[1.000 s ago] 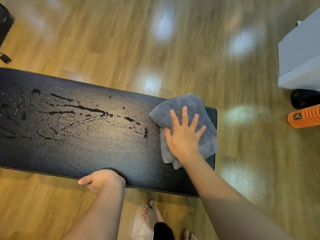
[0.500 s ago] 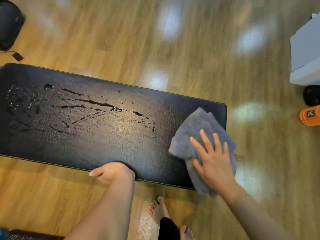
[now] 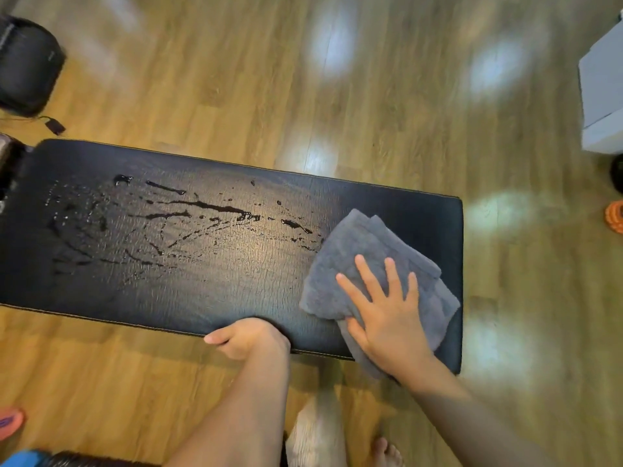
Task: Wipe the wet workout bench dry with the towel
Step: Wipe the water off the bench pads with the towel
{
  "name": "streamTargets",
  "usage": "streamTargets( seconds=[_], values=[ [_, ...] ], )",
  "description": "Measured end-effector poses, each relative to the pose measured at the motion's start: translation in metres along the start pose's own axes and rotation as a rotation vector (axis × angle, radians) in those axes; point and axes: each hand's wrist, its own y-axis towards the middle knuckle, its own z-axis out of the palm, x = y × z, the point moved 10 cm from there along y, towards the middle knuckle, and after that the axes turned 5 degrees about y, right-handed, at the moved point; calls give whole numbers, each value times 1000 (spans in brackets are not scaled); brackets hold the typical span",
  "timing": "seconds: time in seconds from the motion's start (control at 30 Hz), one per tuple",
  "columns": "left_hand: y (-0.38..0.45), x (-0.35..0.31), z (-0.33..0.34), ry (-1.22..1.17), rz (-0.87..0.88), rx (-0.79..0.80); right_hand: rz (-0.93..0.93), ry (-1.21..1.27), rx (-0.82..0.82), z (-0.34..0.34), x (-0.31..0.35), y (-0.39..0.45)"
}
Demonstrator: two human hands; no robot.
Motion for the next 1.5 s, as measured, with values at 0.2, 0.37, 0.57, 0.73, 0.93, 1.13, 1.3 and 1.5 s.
streamTargets(
  seconds=[0.2,0.37,0.57,0.73,0.93,1.13,1.3,1.5],
  values=[
    [22,0,13,141,90,307,20,0,119,10,-51,-51],
    [36,-39,4,215,250,671,264,43,53,-21,-90,12],
    [63,-85,8,543,415,809,365,181,14,-36,-40,84],
    [66,-96,7,873,641,773,78,31,46,-7,51,38],
    [69,-124,9,1406,1065,664,-95,-25,168,19,18,-49],
    [17,-136,20,1710,1724,575,239,39,106,-17,-70,1],
    [7,-133,33,1839,1779,617,428,198,34,-35,-45,76],
    [5,-132,40,1889,1725,701,168,81,12,-16,52,57]
  ],
)
